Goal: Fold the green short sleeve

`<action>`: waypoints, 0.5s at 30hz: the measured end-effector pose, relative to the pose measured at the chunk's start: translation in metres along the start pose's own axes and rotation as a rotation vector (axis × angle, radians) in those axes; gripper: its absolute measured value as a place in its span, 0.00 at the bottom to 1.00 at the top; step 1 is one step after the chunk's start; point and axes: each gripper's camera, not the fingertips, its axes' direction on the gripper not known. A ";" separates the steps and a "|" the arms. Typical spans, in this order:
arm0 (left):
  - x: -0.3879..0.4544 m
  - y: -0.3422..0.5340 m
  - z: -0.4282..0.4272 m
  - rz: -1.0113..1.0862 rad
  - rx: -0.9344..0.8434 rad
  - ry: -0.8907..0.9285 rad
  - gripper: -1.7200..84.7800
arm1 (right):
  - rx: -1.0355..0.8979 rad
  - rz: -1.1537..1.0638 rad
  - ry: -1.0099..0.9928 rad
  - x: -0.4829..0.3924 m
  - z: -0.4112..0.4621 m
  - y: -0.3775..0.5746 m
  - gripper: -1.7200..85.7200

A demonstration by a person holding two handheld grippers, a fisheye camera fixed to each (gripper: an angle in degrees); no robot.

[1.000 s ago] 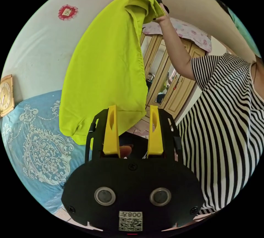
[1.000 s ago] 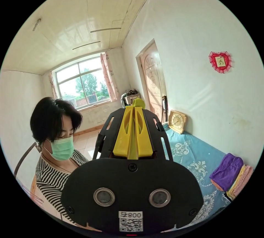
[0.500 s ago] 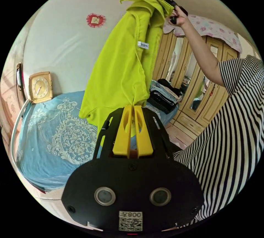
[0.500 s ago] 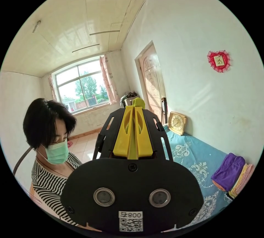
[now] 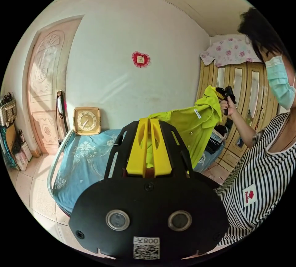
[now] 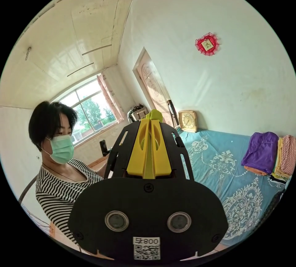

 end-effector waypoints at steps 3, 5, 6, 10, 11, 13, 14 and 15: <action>-0.004 -0.022 -0.013 0.018 0.033 -0.039 0.03 | -0.040 -0.021 0.004 0.017 -0.019 0.021 0.02; -0.007 -0.038 -0.020 0.039 0.060 -0.064 0.03 | -0.062 -0.053 0.019 0.024 -0.030 0.031 0.02; -0.008 -0.042 -0.021 0.044 0.067 -0.070 0.03 | -0.068 -0.070 0.016 0.029 -0.038 0.036 0.02; -0.014 -0.072 -0.016 0.105 0.116 -0.106 0.03 | -0.052 -0.106 0.016 0.057 -0.066 0.043 0.02; -0.019 -0.082 -0.008 0.128 0.121 -0.108 0.03 | -0.045 -0.110 0.019 0.063 -0.070 0.042 0.02; -0.030 -0.097 0.013 0.146 0.101 -0.126 0.03 | -0.040 -0.108 0.045 0.096 -0.081 0.032 0.02; -0.040 -0.108 0.033 0.148 0.078 -0.131 0.03 | -0.044 -0.103 0.050 0.106 -0.083 0.029 0.02; -0.046 -0.112 0.044 0.147 0.066 -0.129 0.03 | -0.051 -0.087 0.057 0.130 -0.084 0.021 0.02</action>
